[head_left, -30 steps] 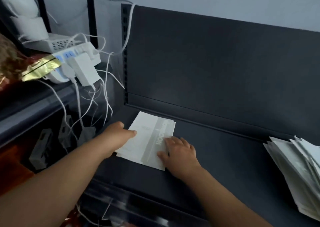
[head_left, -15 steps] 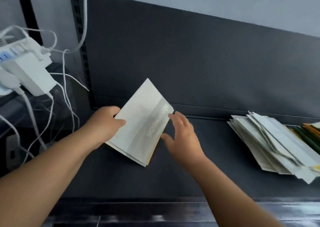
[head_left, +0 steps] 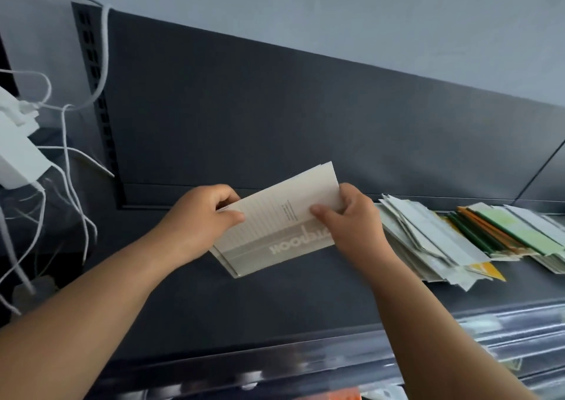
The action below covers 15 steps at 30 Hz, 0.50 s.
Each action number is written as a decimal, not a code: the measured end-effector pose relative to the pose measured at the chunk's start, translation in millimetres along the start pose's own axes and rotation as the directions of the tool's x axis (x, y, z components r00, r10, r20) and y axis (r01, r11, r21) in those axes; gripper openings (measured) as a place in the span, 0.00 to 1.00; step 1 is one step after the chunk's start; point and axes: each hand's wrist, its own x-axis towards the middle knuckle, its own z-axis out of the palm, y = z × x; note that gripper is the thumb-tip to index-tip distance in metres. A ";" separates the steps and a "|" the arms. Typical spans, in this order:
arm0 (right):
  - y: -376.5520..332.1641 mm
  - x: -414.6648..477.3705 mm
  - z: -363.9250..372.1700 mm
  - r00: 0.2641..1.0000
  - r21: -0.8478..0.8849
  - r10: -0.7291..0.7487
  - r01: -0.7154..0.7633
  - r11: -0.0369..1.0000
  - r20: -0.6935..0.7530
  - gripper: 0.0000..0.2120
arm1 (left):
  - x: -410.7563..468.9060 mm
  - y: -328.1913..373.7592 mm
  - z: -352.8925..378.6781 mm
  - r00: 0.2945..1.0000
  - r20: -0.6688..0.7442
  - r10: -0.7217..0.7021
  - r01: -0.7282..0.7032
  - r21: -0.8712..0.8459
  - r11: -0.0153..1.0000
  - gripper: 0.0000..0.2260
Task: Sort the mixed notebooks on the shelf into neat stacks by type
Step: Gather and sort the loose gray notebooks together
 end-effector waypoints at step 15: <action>61.9 -25.6 -114.5 0.977 0.150 0.059 -0.029 0.988 -0.206 0.06 | -19.1 86.5 75.3 0.992 0.125 0.020 -0.036 0.133 0.990 0.12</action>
